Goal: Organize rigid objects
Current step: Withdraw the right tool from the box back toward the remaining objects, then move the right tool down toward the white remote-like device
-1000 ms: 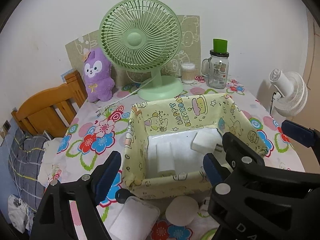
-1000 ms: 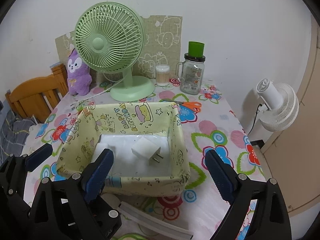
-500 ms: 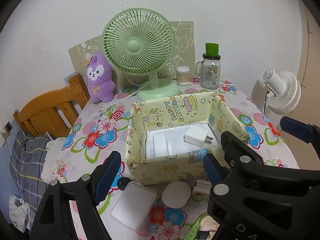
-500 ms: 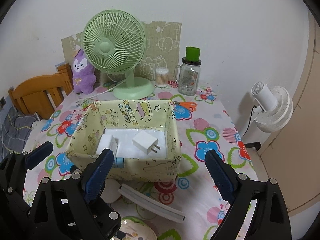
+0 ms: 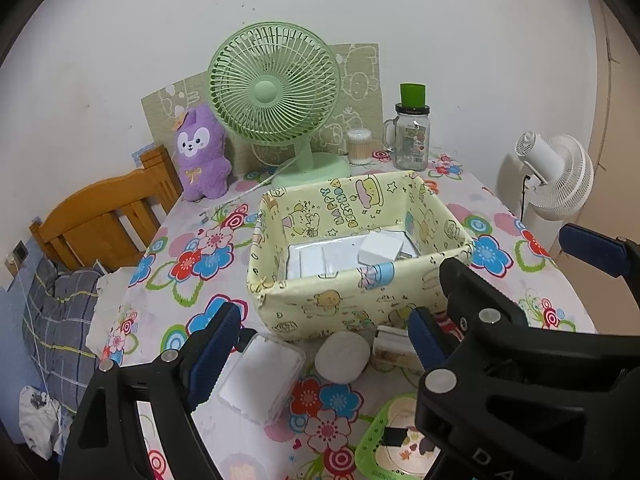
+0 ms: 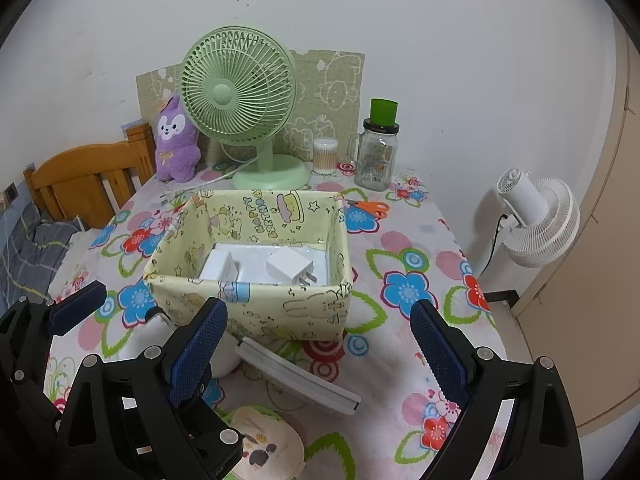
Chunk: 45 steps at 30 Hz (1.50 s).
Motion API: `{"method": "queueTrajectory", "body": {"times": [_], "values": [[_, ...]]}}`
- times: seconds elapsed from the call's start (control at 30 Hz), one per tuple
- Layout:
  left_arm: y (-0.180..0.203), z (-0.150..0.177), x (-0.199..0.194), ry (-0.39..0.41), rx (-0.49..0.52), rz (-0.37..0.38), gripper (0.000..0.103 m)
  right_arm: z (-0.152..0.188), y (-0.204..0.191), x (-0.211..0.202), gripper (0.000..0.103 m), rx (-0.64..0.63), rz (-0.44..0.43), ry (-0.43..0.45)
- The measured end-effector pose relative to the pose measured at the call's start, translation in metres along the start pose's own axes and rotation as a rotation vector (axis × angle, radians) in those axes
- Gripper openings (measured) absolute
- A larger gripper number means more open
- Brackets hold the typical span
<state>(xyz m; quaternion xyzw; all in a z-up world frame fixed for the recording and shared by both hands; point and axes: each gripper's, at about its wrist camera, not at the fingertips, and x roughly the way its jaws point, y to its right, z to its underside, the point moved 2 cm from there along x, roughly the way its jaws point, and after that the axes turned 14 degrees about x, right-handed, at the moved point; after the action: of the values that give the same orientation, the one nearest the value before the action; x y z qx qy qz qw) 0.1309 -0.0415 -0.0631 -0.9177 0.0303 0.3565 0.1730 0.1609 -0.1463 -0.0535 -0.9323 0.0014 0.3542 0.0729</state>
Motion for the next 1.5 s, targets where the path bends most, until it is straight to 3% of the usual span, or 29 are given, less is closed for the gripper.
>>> {"method": "queueTrajectory", "body": {"times": [0.17, 0.4, 1.5], "values": [[0.005, 0.007, -0.008, 0.018, -0.001, -0.025, 0.094, 0.007, 0.003, -0.006, 0.095, -0.016, -0.008, 0.003], [0.014, 0.015, -0.011, 0.01, 0.009, -0.017, 0.095, 0.018, 0.009, -0.01, 0.095, -0.024, -0.019, -0.004], [0.064, 0.048, 0.014, -0.107, 0.043, 0.141, 0.095, 0.06, 0.042, 0.016, 0.095, -0.066, -0.034, -0.126]]}}
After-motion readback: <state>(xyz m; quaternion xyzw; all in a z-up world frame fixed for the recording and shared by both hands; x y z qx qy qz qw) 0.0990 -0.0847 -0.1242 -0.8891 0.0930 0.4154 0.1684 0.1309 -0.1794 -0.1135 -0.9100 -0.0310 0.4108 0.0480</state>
